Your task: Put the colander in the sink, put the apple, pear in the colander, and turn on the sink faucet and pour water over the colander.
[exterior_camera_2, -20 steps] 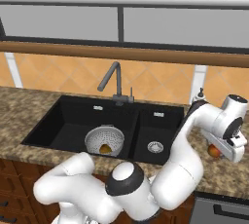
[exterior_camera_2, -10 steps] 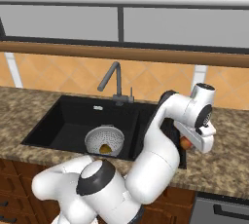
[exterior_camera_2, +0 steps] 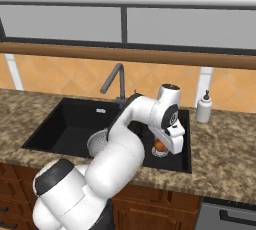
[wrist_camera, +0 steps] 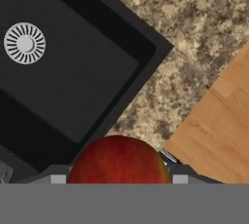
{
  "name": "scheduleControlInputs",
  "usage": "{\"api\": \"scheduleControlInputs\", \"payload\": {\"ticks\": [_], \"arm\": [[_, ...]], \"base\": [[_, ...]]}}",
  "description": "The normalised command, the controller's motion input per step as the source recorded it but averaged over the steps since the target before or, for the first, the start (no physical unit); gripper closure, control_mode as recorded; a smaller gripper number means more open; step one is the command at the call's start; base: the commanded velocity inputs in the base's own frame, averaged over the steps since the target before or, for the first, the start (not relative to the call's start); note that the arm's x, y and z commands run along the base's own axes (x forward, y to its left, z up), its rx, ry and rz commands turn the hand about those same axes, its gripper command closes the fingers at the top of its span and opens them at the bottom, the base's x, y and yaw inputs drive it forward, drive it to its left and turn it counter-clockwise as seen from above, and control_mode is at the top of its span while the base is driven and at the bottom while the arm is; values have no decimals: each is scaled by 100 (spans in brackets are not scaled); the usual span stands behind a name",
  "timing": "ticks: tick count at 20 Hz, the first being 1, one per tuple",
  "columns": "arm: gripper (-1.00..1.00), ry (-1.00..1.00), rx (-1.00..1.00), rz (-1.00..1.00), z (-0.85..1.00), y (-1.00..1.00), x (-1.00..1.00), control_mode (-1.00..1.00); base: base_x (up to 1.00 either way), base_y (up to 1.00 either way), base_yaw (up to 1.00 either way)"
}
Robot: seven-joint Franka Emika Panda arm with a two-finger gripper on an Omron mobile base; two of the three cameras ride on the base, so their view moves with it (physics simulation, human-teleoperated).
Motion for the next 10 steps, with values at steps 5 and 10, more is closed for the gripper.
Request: {"api": "scheduleControlInputs", "payload": {"ticks": [5,10], "arm": [[100,0,-4,5,0,100,0,-100],[100,0,-4,5,0,100,0,-100]], "base": [[0,0,0],[0,0,0]]}}
